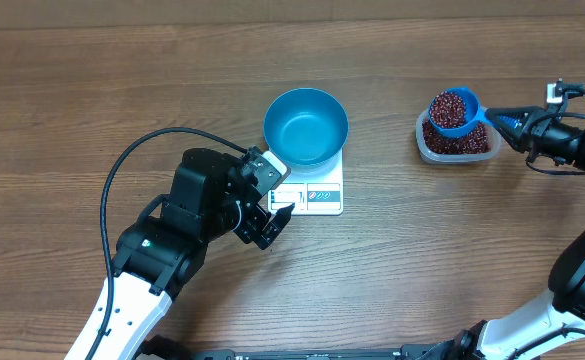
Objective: Scoop item into bowl and weigh 150g on scale
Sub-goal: 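Lift the full blue scoop and carry it left toward the teal bowl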
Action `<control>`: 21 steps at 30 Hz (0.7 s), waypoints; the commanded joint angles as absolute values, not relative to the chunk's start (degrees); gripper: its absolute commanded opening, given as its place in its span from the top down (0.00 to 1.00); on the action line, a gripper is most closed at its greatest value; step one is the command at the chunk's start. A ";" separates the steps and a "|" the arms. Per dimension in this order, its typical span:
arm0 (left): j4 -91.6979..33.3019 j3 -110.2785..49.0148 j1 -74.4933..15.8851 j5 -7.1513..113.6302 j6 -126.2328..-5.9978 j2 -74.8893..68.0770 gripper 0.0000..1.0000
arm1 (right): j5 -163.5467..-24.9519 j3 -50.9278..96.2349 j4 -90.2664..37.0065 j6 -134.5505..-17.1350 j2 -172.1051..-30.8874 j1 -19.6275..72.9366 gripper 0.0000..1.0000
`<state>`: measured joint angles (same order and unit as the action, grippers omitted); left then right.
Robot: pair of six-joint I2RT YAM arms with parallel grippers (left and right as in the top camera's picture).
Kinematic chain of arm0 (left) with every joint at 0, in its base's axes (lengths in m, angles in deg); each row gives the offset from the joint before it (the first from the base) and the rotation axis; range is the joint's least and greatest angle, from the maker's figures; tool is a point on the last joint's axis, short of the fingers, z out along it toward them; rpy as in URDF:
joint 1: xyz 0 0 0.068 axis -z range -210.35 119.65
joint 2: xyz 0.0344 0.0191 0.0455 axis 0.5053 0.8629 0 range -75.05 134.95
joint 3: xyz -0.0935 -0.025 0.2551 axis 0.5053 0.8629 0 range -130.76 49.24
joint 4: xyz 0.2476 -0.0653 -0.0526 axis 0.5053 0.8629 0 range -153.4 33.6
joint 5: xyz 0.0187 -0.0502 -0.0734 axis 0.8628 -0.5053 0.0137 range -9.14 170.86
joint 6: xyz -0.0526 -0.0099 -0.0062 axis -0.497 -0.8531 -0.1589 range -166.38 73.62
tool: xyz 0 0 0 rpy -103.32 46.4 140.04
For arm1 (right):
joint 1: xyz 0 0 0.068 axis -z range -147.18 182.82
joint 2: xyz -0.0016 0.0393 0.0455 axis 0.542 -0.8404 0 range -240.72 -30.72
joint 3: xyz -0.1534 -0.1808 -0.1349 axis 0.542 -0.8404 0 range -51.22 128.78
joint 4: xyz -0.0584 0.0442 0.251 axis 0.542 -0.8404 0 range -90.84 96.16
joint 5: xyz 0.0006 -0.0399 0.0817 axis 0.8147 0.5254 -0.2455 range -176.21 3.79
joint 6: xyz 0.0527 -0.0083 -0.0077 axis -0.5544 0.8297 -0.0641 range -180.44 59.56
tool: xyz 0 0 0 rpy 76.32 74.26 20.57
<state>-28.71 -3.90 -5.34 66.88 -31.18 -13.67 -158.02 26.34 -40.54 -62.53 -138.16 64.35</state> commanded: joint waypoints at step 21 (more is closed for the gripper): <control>-28.68 -3.40 -5.58 65.98 -30.72 -14.41 0.00 | -166.06 26.03 -40.48 -61.02 -138.23 62.97 0.96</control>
